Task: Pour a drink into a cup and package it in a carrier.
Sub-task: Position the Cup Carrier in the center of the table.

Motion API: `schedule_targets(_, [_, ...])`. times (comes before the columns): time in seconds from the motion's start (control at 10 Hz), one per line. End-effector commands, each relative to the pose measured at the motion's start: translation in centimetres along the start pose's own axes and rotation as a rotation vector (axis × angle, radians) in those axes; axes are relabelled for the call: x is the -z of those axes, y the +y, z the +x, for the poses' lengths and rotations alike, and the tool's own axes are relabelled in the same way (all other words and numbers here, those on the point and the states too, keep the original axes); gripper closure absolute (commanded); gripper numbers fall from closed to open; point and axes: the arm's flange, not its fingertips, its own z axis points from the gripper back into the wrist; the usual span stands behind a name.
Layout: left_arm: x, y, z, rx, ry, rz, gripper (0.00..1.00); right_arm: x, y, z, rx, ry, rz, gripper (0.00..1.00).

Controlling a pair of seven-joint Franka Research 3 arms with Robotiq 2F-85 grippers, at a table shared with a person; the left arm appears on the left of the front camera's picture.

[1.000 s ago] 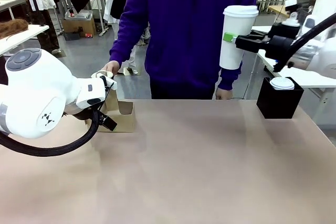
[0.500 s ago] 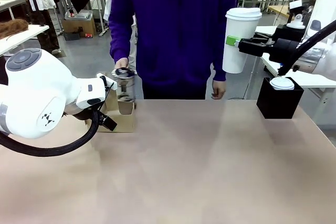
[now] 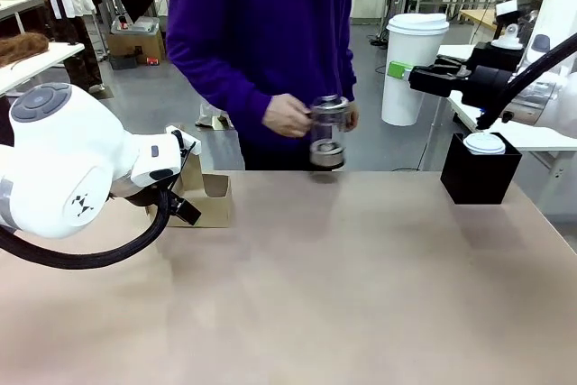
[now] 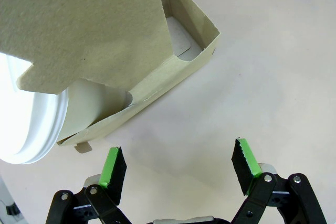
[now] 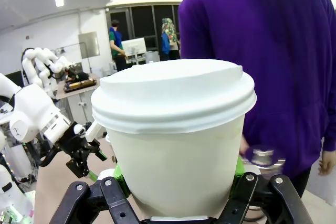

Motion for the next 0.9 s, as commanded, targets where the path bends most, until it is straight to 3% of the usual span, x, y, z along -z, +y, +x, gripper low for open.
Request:
schedule_targets(0.0, [0.0, 0.0, 0.0, -0.001, 0.0, -0.001, 0.0, 0.5, -0.2, 0.7, -0.001, -0.02, 0.006, 0.2])
schedule_targets(0.2, [0.0, 0.0, 0.0, 0.0, 0.0, 0.0, 0.0, 0.5, -0.2, 0.7, -0.001, -0.02, 0.006, 0.2])
schedule_targets(0.8, [-11.2, 0.8, 8.3, -0.193, 0.112, 0.02, 0.0, 0.5, -0.2, 0.7, -0.001, -0.02, 0.006, 0.2])
